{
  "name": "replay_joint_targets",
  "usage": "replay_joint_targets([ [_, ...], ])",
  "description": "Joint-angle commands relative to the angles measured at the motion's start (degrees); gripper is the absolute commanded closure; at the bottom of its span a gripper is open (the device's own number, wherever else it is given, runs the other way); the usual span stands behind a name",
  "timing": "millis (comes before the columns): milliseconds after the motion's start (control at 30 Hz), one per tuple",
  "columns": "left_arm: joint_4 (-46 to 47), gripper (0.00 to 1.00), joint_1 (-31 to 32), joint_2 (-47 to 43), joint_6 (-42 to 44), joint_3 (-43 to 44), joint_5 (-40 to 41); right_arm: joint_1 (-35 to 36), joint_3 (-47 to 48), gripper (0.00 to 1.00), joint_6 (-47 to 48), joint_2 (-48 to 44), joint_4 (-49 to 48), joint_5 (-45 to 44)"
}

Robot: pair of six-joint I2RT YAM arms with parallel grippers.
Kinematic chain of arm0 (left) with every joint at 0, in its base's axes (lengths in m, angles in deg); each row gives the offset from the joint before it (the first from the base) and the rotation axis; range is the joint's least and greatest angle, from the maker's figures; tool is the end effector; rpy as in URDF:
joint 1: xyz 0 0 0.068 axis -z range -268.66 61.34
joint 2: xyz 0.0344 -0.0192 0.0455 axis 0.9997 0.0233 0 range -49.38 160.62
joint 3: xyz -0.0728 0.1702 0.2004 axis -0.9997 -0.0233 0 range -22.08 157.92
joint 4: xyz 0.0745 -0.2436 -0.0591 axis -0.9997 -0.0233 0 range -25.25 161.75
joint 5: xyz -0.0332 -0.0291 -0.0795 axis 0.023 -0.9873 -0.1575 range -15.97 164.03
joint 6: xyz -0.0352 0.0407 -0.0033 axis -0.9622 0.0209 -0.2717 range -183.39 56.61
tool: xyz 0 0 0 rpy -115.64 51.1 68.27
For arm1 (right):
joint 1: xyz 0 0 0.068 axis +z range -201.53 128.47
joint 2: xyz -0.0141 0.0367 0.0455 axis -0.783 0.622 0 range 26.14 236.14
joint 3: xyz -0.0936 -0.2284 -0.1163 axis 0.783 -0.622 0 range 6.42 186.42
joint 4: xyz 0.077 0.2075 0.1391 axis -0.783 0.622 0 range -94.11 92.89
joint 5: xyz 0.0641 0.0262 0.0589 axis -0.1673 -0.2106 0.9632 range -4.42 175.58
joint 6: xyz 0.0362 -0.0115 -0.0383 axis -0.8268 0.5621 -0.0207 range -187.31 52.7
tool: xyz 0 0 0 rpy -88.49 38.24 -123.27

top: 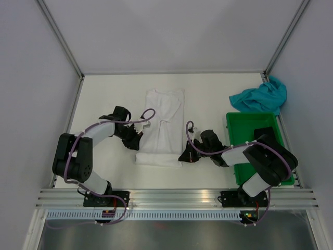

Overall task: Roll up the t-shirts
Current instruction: Roll the tshirt

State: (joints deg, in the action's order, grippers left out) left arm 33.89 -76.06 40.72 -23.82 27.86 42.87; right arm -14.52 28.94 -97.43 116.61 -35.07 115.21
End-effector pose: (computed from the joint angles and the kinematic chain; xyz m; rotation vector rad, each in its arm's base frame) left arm 0.2577 -0.0764 0.1630 1.2754 2.4232 -0.6753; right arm 0.1919 0.1666 0.1098 -0.4557 2.3534 1.1790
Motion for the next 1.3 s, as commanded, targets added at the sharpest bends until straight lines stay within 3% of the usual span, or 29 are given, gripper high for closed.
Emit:
replay_joint_targets([
  [0,6.9,0.75,-0.3,-4.6,-6.6,-0.2,6.0,0.1,0.2,0.94,-1.8,0.3,0.9,-3.8],
  [100,6.9,0.71,-0.1,-13.0,-6.6,1.0,6.8,0.1,0.4,0.93,-1.8,-1.2,2.8,-5.5],
  [300,1.5,0.66,3.2,-19.7,-2.9,1.7,12.0,0.2,4.9,0.91,-1.5,-0.8,11.2,-6.8],
  [433,-4.7,0.62,16.1,-23.7,-1.0,-1.7,13.0,0.1,6.0,0.91,-0.4,-0.7,13.6,-8.3],
  [633,-1.2,0.55,23.6,-23.1,4.4,-10.5,18.6,0.1,6.7,0.91,-0.8,-0.5,13.9,-8.4],
  [833,6.6,0.53,24.0,-20.2,9.2,-12.6,22.0,0.1,6.7,0.89,0.4,0.0,14.4,-8.2],
  [1133,9.5,0.53,24.0,-18.8,14.3,-17.7,21.4,0.1,7.4,0.84,2.9,-0.7,16.1,-7.3],
  [1233,10.3,0.59,24.0,-18.3,14.7,-19.3,21.1,0.1,7.9,0.79,3.5,-1.7,16.4,-6.4],
  [1267,10.7,0.67,24.0,-18.0,14.7,-19.5,21.0,0.1,8.1,0.77,3.4,-3.5,16.3,-6.0],
])
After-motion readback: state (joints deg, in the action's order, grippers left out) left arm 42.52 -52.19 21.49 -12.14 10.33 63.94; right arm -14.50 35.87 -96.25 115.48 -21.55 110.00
